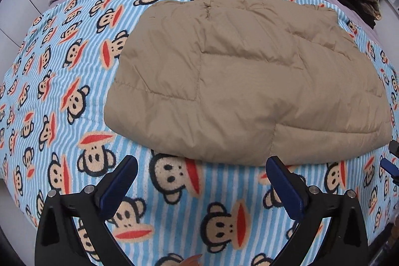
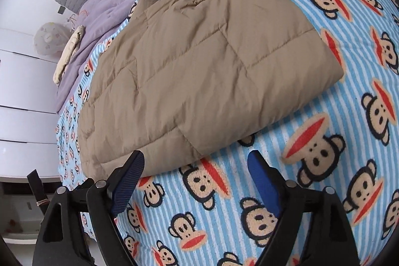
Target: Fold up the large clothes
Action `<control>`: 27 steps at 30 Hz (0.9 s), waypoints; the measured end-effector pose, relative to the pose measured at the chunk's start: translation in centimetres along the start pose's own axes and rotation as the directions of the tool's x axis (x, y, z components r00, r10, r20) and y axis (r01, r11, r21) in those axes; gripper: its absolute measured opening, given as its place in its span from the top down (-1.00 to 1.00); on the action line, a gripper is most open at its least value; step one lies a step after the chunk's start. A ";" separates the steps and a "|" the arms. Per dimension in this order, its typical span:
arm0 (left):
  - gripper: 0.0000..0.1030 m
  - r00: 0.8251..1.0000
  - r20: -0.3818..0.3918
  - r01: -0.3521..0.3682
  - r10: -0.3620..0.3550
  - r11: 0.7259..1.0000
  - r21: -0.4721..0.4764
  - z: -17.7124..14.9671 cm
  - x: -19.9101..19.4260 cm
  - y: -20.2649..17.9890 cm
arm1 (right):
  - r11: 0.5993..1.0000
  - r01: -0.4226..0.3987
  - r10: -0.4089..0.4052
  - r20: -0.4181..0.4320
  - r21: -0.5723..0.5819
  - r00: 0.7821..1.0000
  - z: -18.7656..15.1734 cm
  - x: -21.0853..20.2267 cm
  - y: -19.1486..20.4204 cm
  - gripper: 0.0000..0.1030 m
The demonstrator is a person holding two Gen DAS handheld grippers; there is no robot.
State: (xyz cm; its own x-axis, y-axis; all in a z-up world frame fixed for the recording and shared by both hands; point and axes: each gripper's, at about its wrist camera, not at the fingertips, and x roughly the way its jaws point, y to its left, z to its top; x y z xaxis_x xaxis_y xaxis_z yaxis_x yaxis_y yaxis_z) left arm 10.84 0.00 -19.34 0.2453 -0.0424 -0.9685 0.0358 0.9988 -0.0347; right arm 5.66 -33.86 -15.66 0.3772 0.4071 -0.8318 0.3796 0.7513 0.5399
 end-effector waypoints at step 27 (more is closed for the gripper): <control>-1.00 0.994 -0.070 0.080 -0.087 0.993 -0.091 -2.7 2.0 0.5 | 0.936 -0.174 0.217 -0.113 0.304 0.970 -5.2 3.9 -5.1 -1.00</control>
State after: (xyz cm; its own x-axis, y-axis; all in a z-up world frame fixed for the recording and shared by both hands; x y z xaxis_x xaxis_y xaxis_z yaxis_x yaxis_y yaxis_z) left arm 8.68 0.44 -21.96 0.1729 -0.1272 -0.9767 -0.0332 0.9903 -0.1349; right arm 0.82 -33.42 -22.36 0.3525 0.6168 -0.7038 0.5469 0.4745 0.6898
